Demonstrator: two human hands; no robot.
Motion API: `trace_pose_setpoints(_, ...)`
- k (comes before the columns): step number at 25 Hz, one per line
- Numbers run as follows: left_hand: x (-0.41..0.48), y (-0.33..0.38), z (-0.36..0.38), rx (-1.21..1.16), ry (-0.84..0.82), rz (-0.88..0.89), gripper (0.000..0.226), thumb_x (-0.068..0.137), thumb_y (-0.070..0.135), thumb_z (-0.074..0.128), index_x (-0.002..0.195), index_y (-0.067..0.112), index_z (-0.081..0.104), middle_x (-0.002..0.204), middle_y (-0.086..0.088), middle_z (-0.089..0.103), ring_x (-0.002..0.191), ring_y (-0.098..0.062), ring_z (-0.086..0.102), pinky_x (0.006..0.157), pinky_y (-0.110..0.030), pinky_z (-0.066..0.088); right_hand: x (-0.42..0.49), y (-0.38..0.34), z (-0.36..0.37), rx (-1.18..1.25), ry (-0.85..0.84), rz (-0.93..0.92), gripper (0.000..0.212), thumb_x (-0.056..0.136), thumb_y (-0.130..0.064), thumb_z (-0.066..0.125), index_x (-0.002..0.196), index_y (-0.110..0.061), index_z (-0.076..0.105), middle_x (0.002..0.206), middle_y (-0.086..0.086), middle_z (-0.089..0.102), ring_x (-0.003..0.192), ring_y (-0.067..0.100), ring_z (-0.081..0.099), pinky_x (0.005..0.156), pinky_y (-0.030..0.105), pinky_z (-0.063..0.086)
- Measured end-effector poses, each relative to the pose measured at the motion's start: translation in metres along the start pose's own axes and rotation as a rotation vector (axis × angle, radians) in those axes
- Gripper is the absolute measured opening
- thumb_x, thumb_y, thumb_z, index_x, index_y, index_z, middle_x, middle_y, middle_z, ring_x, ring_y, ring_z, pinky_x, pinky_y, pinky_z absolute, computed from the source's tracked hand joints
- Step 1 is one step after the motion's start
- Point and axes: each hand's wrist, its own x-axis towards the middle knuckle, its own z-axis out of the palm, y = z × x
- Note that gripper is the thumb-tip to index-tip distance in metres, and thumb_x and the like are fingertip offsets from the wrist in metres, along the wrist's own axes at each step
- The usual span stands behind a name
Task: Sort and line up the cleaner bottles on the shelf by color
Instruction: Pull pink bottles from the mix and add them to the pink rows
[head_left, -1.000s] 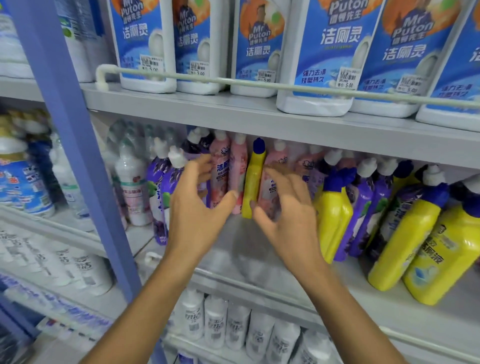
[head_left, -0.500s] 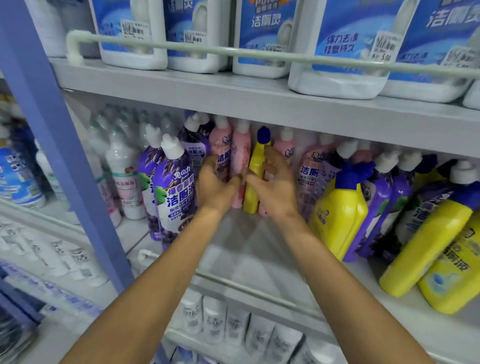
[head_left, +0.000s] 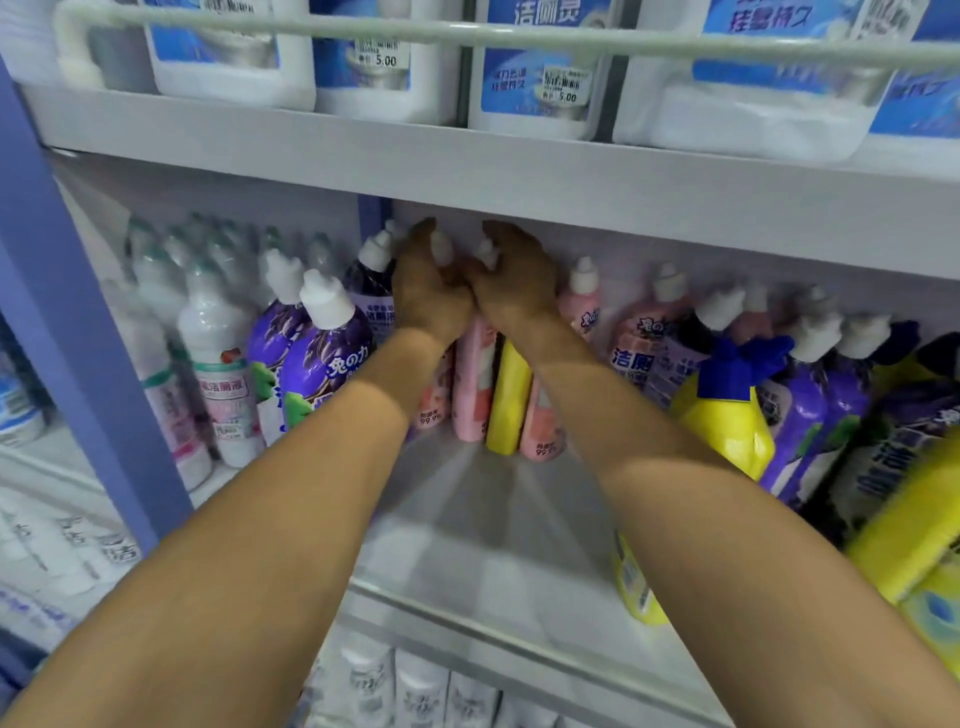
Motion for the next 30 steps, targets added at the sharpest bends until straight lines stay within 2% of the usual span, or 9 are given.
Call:
trace_pose_setpoints(2, 0.005, -0.006, 0.0, 0.051, -0.038, -0.057, 0.034, 0.076, 0.032, 0.061, 0.106, 0.016, 0.06, 0.107, -0.013, 0.071, 0.101, -0.028, 0.069, 0.089, -0.042, 0.06, 0.001, 0.007, 0.0, -0.039, 0.016, -0.031, 0.03, 0.099, -0.024, 0.06, 0.122, -0.007, 0.071, 0.125, 0.014, 0.071, 0.12, 0.028, 0.064, 0.097, 0.029, 0.042)
trace_pose_setpoints(4, 0.009, -0.005, 0.001, 0.074, -0.09, -0.098, 0.045, 0.069, 0.03, 0.062, 0.109, 0.011, 0.067, 0.106, -0.012, 0.074, 0.101, -0.032, 0.072, 0.088, -0.048, 0.062, -0.007, 0.011, -0.006, -0.019, 0.067, -0.05, 0.029, 0.096, -0.03, 0.059, 0.111, -0.011, 0.075, 0.111, 0.011, 0.076, 0.107, 0.028, 0.069, 0.09, 0.032, 0.05)
trace_pose_setpoints(8, 0.01, 0.014, 0.004, 0.231, -0.159, -0.082, 0.021, 0.085, 0.023, 0.071, 0.1, 0.01, 0.066, 0.11, -0.014, 0.074, 0.106, -0.03, 0.071, 0.095, -0.045, 0.059, -0.033, 0.024, -0.016, 0.06, 0.227, -0.101, 0.022, 0.091, -0.025, 0.061, 0.092, -0.008, 0.075, 0.09, 0.012, 0.077, 0.086, 0.03, 0.072, 0.075, 0.038, 0.053)
trace_pose_setpoints(12, 0.009, 0.016, 0.008, 0.312, -0.265, -0.002, 0.028, 0.086, 0.039, 0.072, 0.096, 0.013, 0.071, 0.106, -0.013, 0.076, 0.103, -0.029, 0.072, 0.089, -0.044, 0.06, -0.047, 0.029, -0.03, 0.04, 0.308, -0.089, 0.018, 0.087, -0.02, 0.059, 0.086, -0.007, 0.071, 0.084, 0.011, 0.074, 0.078, 0.031, 0.069, 0.071, 0.043, 0.055)
trace_pose_setpoints(14, 0.006, 0.014, 0.012, 0.357, -0.267, -0.004, 0.031, 0.092, 0.042, 0.063, 0.103, 0.013, 0.068, 0.109, -0.015, 0.075, 0.104, -0.033, 0.071, 0.086, -0.04, 0.058, -0.062, 0.031, -0.036, 0.06, 0.331, -0.101, 0.011, 0.087, -0.016, 0.06, 0.087, -0.009, 0.069, 0.085, 0.008, 0.072, 0.078, 0.029, 0.067, 0.072, 0.043, 0.055)
trace_pose_setpoints(16, 0.0, 0.019, 0.016, 0.411, -0.282, -0.004, 0.035, 0.098, 0.037, 0.055, 0.122, 0.012, 0.059, 0.121, -0.02, 0.07, 0.112, -0.04, 0.067, 0.089, -0.04, 0.053, -0.08, 0.031, -0.044, 0.05, 0.346, -0.118, 0.006, 0.087, -0.012, 0.063, 0.088, -0.011, 0.069, 0.087, 0.004, 0.071, 0.079, 0.025, 0.065, 0.075, 0.036, 0.052)
trace_pose_setpoints(19, -0.004, 0.025, 0.019, 0.467, -0.375, -0.013, 0.052, 0.094, 0.02, 0.061, 0.142, 0.012, 0.043, 0.137, -0.023, 0.058, 0.126, -0.044, 0.058, 0.096, -0.042, 0.049, -0.1, 0.026, -0.06, 0.034, 0.361, -0.139, 0.004, 0.092, -0.012, 0.066, 0.092, -0.013, 0.07, 0.082, -0.001, 0.068, 0.075, 0.019, 0.063, 0.07, 0.028, 0.045)
trace_pose_setpoints(26, -0.027, 0.044, -0.002, 0.479, -0.35, -0.028, 0.039, 0.091, 0.025, 0.069, 0.124, 0.005, 0.062, 0.127, -0.024, 0.065, 0.121, -0.043, 0.061, 0.092, -0.041, 0.051, -0.119, 0.016, -0.102, 0.033, 0.325, -0.073, 0.005, 0.086, -0.012, 0.075, 0.09, -0.012, 0.071, 0.084, 0.004, 0.074, 0.075, 0.024, 0.068, 0.072, 0.046, 0.056)
trace_pose_setpoints(30, -0.045, 0.063, -0.026, 0.331, -0.443, -0.102, 0.034, 0.08, 0.028, 0.068, 0.11, 0.011, 0.067, 0.108, -0.014, 0.072, 0.105, -0.035, 0.069, 0.087, -0.041, 0.059, -0.13, 0.022, -0.093, 0.148, 0.182, -0.01, 0.019, 0.091, -0.023, 0.075, 0.108, -0.018, 0.068, 0.098, 0.001, 0.072, 0.09, 0.02, 0.068, 0.08, 0.041, 0.057)
